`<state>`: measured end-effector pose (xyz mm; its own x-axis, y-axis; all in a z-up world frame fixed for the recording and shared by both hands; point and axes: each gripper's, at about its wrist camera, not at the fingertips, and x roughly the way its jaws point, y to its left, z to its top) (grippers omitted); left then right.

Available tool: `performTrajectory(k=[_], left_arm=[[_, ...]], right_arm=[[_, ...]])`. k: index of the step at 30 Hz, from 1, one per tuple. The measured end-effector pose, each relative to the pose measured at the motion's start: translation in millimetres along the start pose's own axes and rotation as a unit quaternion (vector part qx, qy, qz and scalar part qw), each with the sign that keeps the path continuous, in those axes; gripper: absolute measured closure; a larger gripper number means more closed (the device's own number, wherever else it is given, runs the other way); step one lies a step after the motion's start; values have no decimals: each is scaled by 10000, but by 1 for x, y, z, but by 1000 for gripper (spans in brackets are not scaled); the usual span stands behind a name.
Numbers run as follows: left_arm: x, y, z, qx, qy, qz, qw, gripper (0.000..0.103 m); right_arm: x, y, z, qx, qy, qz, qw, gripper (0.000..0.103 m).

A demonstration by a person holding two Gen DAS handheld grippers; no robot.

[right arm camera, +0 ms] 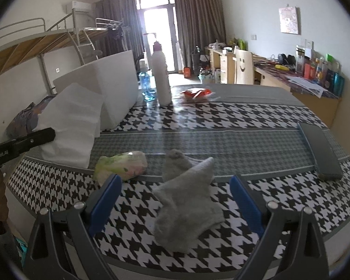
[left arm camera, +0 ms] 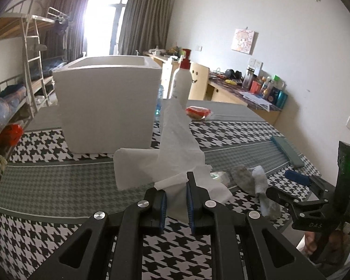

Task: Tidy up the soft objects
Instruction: 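Grasp the green wet-wipes pack with the right tool while the left tool holds the tissue pack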

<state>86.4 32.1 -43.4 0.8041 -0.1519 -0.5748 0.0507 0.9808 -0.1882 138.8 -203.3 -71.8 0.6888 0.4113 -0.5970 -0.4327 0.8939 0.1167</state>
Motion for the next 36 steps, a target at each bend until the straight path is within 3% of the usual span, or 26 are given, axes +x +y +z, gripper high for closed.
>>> performTrajectory(k=[18, 27, 36], left_arm=[[0, 27, -5, -212, -7, 231, 9995, 87], [3, 25, -12, -54, -15, 369, 9993, 87], [-5, 38, -8, -267, -174, 210, 9993, 87]], right_arm=[[34, 38, 13, -385, 318, 484, 9976, 7], [52, 55, 16, -508, 578, 654, 9949, 7], [72, 67, 18, -634, 925, 693, 9913, 7]])
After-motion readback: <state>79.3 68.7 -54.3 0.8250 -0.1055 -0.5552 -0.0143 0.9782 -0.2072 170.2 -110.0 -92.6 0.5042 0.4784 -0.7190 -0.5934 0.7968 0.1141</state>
